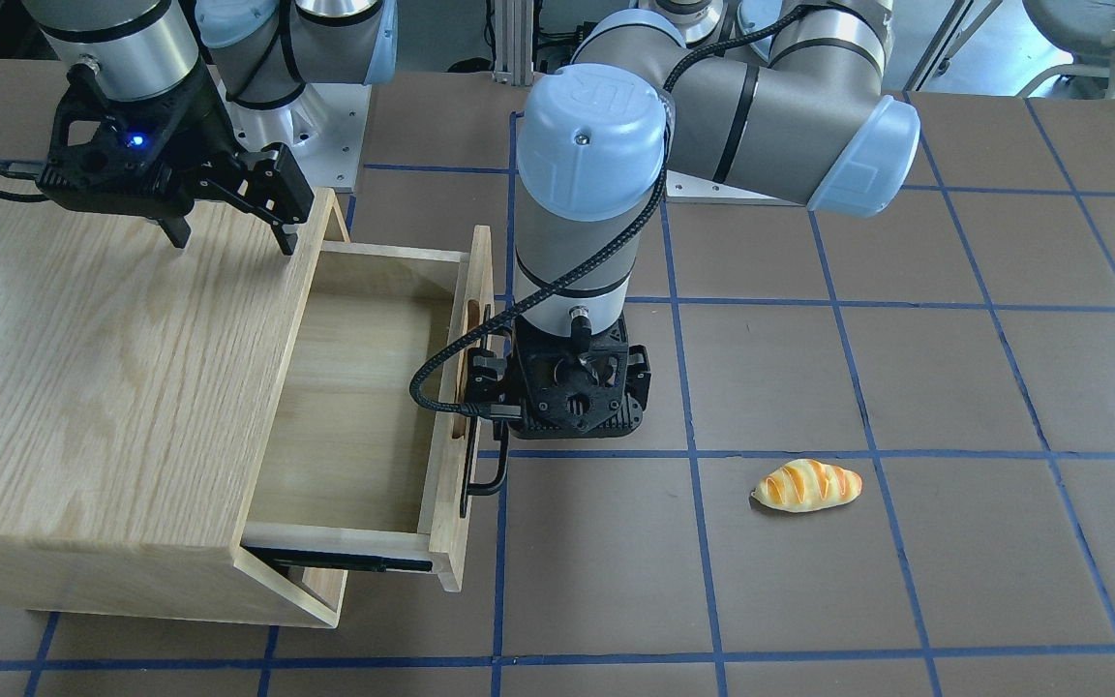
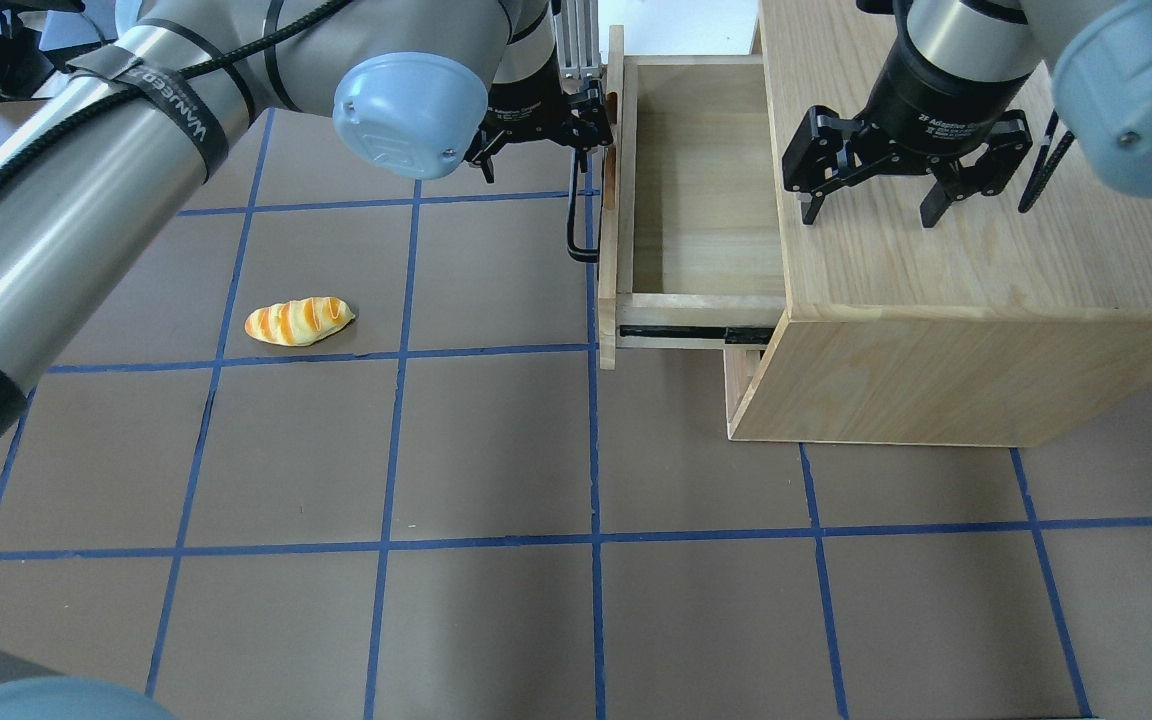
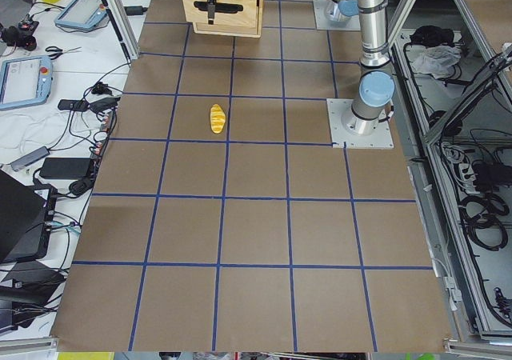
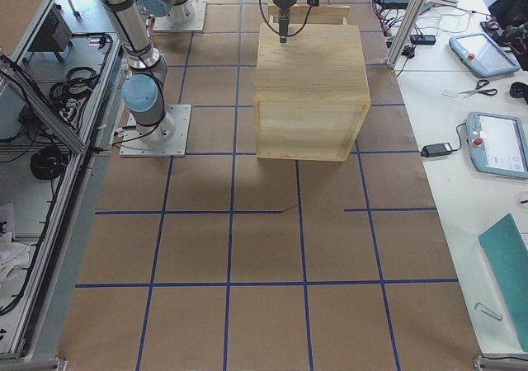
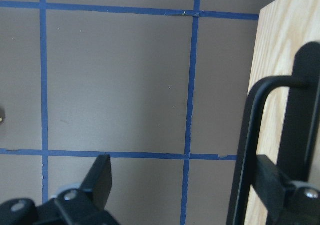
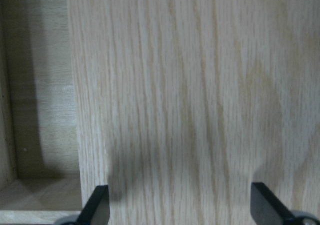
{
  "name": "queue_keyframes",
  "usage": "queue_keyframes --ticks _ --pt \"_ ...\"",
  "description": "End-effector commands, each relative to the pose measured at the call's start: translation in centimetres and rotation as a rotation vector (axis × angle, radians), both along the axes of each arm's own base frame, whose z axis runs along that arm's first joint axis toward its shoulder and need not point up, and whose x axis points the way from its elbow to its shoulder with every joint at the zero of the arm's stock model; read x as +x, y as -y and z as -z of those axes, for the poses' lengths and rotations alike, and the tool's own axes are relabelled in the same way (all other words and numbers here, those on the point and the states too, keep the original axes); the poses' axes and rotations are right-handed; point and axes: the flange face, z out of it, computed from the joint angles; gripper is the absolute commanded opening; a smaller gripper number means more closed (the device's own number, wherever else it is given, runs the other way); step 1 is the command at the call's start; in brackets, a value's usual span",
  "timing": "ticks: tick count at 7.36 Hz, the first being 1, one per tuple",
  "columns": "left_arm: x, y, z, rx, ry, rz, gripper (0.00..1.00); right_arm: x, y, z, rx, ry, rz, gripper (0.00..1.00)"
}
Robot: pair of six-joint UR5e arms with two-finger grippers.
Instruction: Open upper drawer
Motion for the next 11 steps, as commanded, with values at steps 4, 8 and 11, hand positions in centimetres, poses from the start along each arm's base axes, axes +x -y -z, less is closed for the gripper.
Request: queue_keyframes --ticks 4,8,11 --pt "2.9 0.8 -0.5 0.019 0.014 0.013 1.00 0.0 0.0 0.0 0.000 0.002 0.000 1.00" --pt "3.2 0.8 -0.7 0.020 0.018 0.028 1.00 0.0 0.0 0.0 0.000 0.002 0.000 1.00" --pt "3.4 0.0 -2.0 0.024 0.019 0.027 1.00 0.0 0.0 0.0 0.000 0.002 0.000 1.00"
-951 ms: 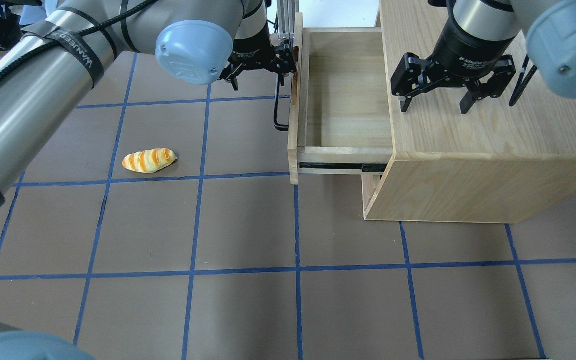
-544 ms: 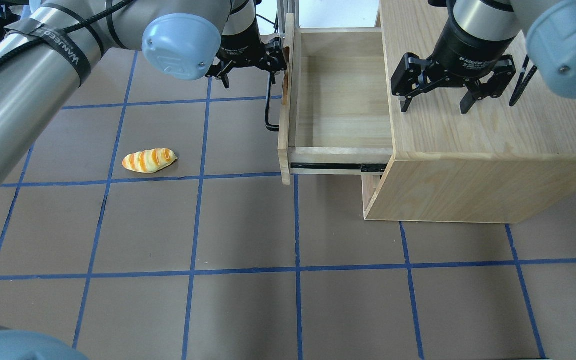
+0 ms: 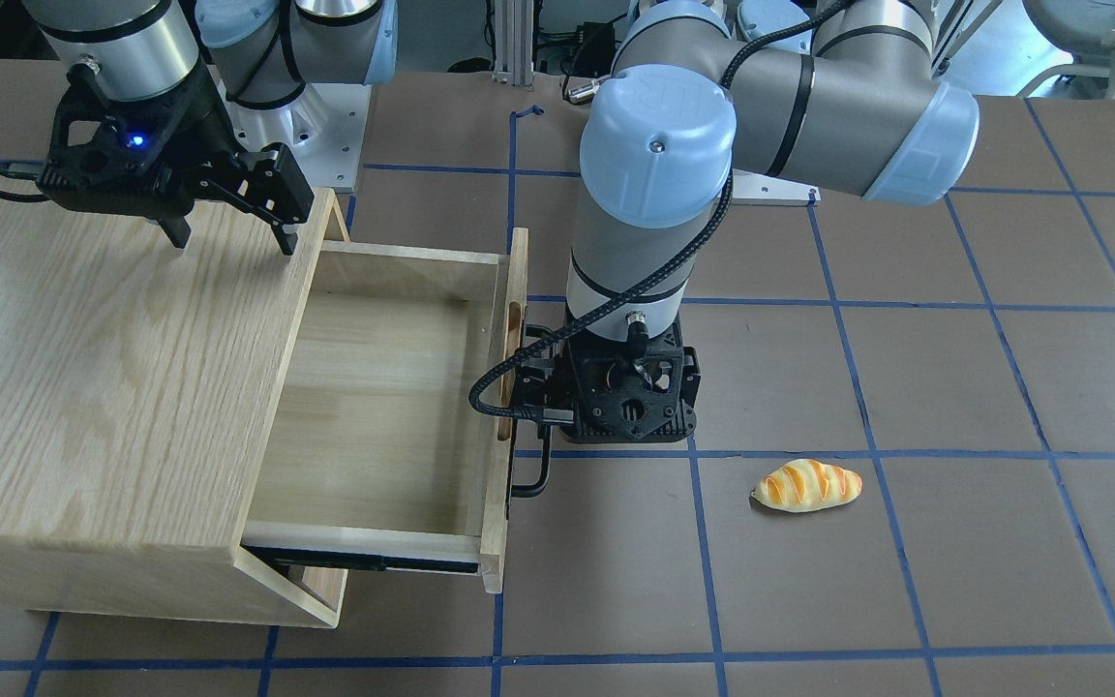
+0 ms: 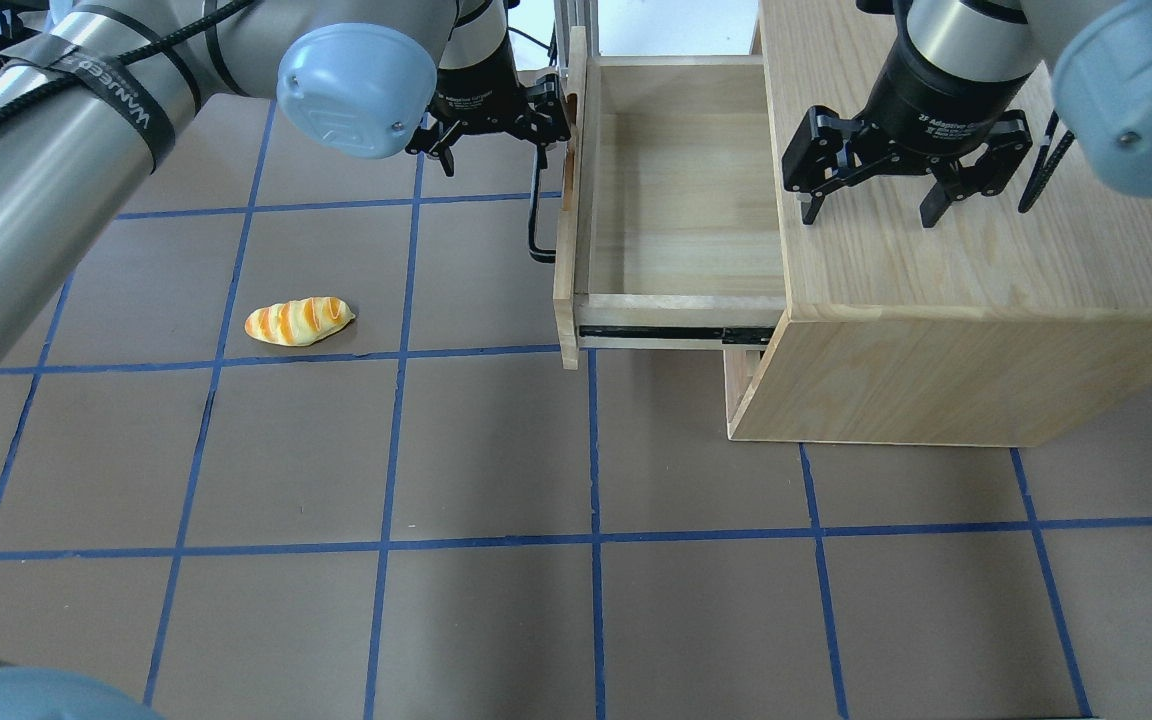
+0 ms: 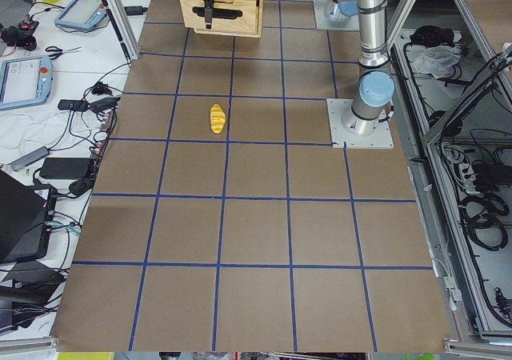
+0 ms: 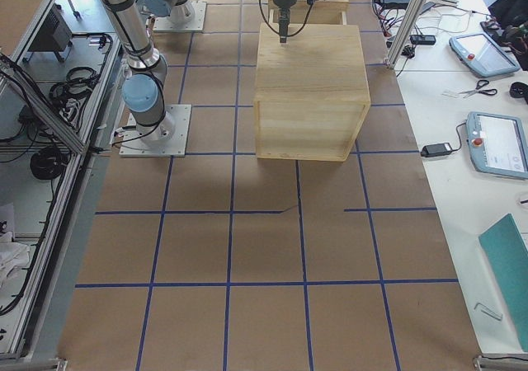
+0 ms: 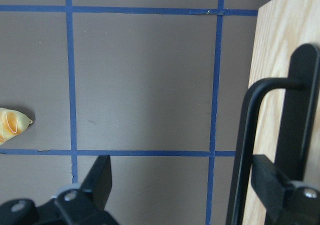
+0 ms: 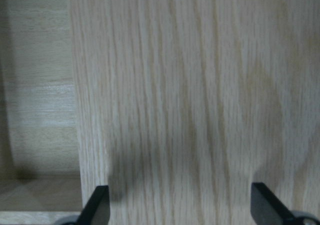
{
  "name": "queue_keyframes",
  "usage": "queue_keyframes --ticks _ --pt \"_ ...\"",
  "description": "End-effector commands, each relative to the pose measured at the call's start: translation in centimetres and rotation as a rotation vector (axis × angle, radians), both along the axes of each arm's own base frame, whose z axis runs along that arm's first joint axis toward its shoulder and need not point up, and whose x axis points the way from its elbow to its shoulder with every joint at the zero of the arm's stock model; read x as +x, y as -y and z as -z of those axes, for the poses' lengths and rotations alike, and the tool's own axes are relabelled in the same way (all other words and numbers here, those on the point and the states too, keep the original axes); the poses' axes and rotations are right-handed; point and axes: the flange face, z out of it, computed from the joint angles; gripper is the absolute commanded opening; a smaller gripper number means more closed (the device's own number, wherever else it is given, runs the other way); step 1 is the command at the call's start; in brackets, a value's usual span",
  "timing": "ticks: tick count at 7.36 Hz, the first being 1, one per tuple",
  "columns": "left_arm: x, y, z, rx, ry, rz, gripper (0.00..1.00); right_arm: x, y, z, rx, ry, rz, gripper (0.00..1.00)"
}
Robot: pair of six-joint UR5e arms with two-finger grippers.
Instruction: Open upper drawer
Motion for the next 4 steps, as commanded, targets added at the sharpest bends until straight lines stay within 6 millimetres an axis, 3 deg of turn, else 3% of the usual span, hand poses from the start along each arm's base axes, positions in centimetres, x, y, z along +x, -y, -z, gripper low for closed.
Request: queue_keyframes --ticks 1,3,4 --pt "0.5 -0.9 -2.1 0.003 -0.001 -0.003 1.00 0.0 0.0 0.0 0.000 0.000 0.000 1.00" --pt "4.0 -1.1 -5.3 -0.033 -0.003 0.001 1.00 0.0 0.0 0.0 0.000 0.001 0.000 1.00" --pt "6.8 -0.8 -6.8 -0.055 -0.007 -0.004 1.00 -0.1 0.0 0.0 0.000 0.001 0.001 1.00"
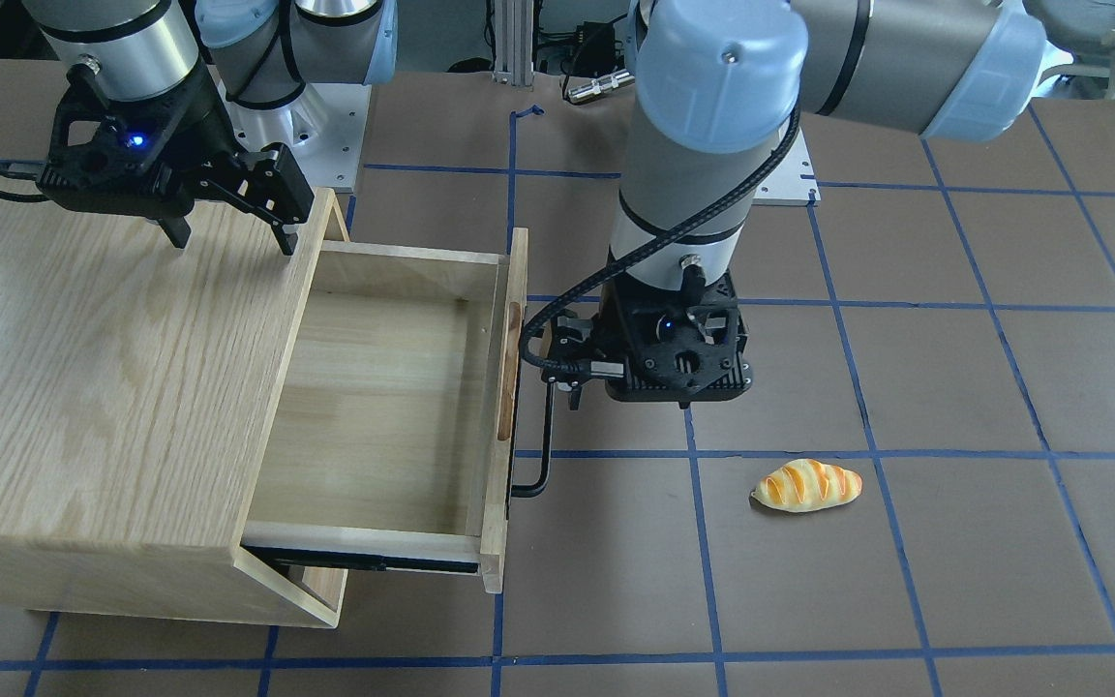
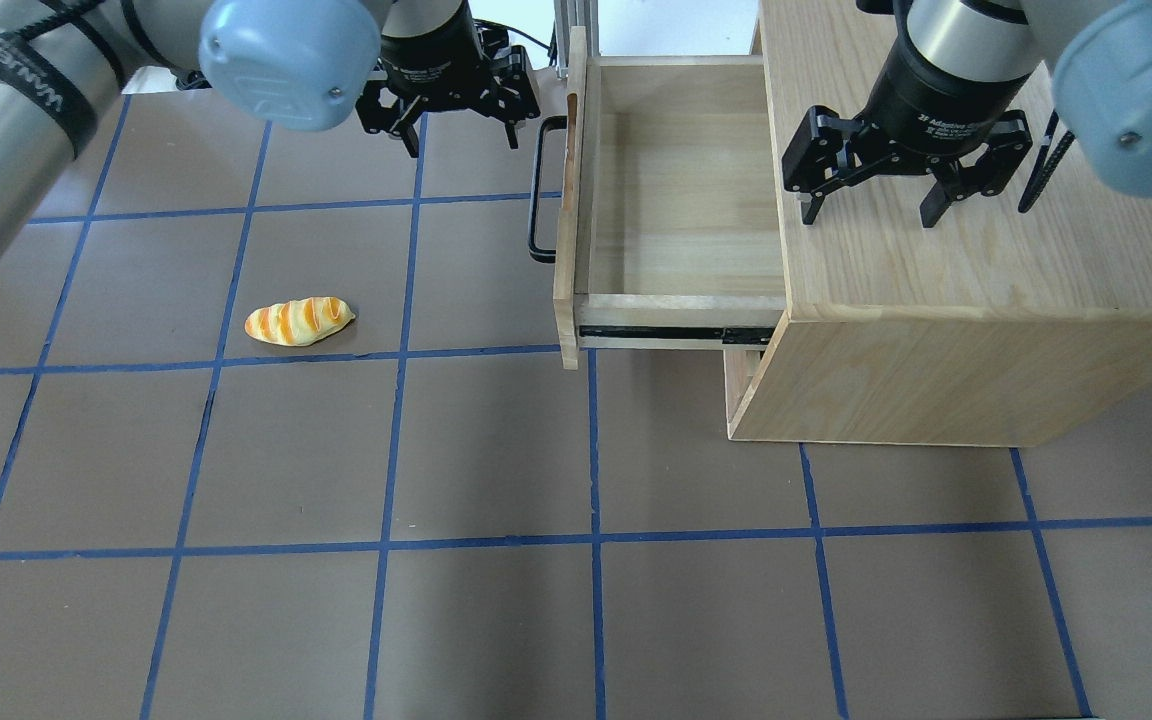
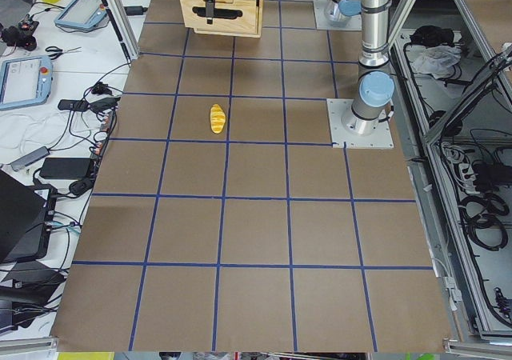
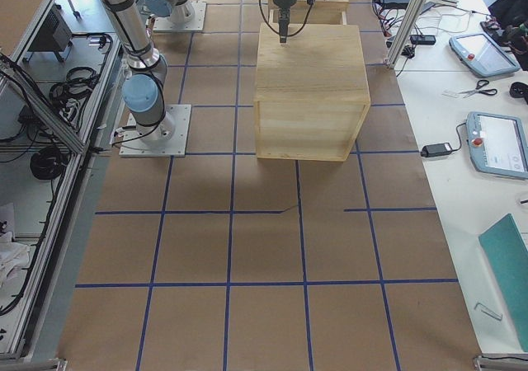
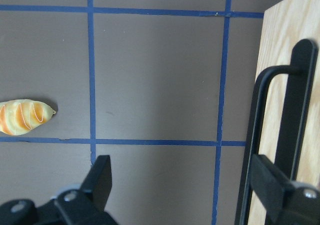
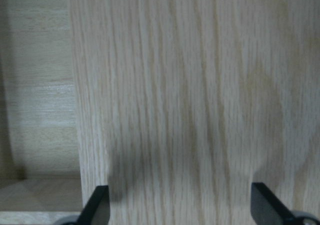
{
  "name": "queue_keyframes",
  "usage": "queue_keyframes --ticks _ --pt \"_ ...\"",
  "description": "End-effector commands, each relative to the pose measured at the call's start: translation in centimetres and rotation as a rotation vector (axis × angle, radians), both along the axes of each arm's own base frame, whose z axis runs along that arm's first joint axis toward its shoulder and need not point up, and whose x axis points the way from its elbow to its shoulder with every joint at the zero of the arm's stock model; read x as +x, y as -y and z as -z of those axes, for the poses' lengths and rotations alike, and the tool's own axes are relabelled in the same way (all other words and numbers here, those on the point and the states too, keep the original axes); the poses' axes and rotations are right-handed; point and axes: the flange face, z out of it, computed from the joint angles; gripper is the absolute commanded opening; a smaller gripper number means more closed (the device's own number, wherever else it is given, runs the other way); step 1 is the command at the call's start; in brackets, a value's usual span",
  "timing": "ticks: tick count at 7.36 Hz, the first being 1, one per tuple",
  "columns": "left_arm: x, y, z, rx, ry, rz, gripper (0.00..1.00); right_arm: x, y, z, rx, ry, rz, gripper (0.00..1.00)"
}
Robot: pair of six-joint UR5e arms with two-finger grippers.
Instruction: Open upper drawer
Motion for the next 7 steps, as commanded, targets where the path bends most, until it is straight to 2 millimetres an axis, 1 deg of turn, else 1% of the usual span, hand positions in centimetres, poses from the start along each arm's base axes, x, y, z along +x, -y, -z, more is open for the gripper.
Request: queue_keyframes --ticks 1,3,4,5,6,7 --pt "6.1 0.5 -2.7 -0.038 0.006 0.011 1.00 0.0 0.0 0.0 0.000 -0.001 0.000 1.00" --pt "12.7 0.0 -4.1 0.010 0.022 -0.035 1.00 0.0 0.0 0.0 0.000 -0.001 0.000 1.00" --pt "15.4 -0.5 -4.4 0.023 0.034 0.011 1.00 0.0 0.0 0.0 0.000 -0.001 0.000 1.00" --pt "17.3 -1.3 -3.5 0.046 0.037 0.031 1.00 0.0 0.0 0.0 0.000 0.001 0.000 1.00" --pt "17.2 -2.9 -2.4 0.070 0.032 0.032 1.00 0.0 0.0 0.0 0.000 -0.001 0.000 1.00" --pt "17.1 -4.1 -2.2 0.077 0.037 0.033 1.00 0.0 0.0 0.0 0.000 0.001 0.000 1.00"
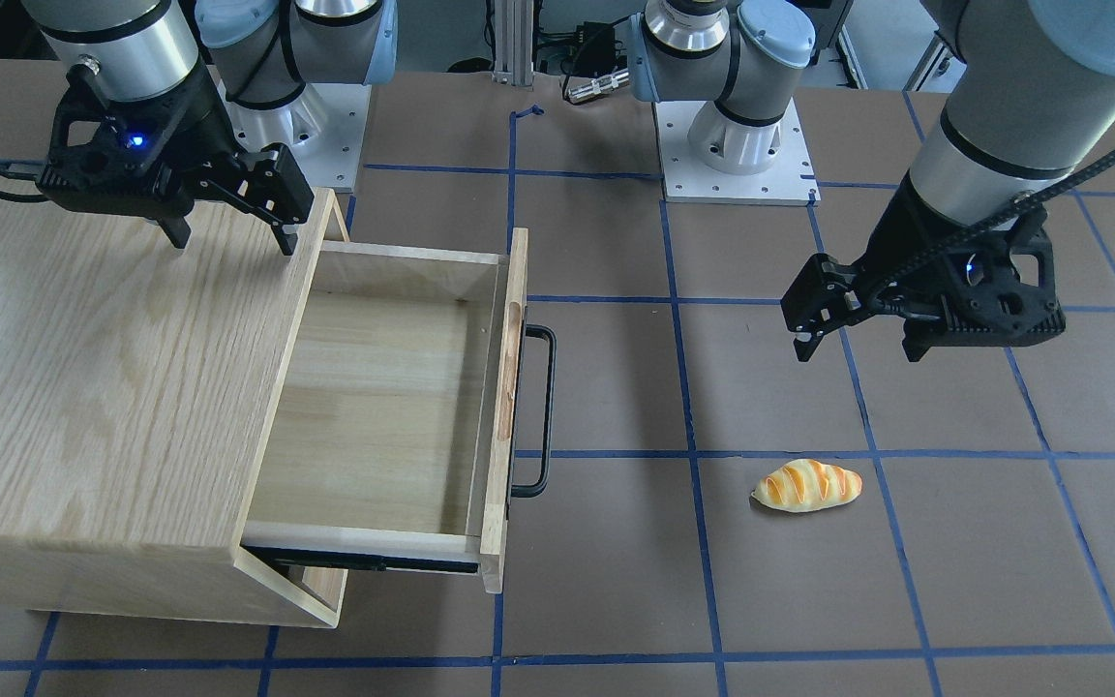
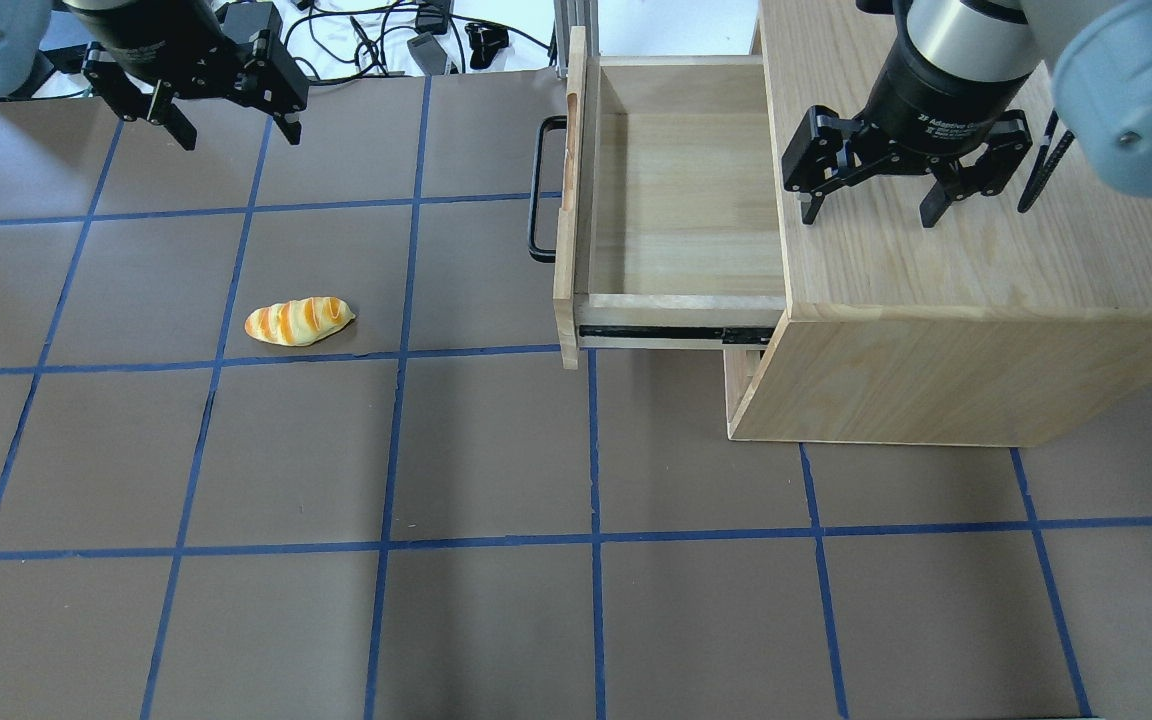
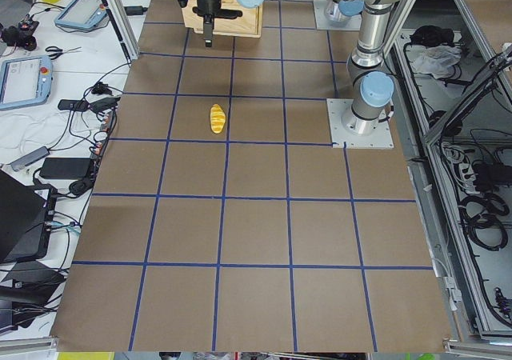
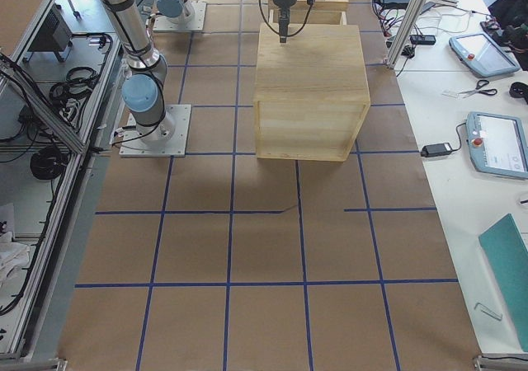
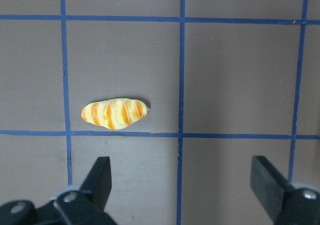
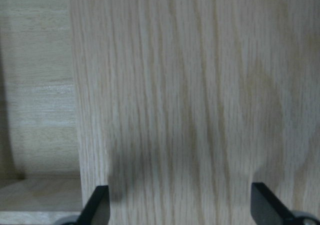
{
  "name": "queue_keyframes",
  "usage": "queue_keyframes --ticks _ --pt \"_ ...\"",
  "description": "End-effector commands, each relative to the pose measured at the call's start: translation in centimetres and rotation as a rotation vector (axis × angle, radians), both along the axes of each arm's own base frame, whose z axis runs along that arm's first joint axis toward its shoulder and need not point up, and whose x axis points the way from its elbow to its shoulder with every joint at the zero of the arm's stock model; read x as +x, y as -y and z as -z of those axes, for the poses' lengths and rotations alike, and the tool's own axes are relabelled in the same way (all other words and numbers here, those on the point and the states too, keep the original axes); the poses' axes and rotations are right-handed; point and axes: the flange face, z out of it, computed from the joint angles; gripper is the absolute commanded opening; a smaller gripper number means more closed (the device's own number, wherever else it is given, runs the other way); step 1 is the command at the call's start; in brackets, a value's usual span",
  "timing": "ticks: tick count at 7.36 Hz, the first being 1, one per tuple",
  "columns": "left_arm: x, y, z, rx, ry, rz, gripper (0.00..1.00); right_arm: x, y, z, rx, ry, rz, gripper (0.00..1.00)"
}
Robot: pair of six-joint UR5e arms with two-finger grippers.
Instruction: Open upper drawer
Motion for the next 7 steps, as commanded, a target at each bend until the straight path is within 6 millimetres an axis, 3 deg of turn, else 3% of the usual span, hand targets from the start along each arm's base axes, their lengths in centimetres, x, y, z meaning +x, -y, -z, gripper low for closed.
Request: queue_keyframes --ticks 1,7 --pt "0.07 -2.17 -0.32 0.002 0.008 -0.002 1.00 -0.06 0.02 0.00 0.000 0.001 0.001 1.00" --pt "-0.01 -2.66 -0.65 -0.002 0.003 -0.009 1.00 -0.01 0.00 0.00 0.000 -0.001 0.000 1.00"
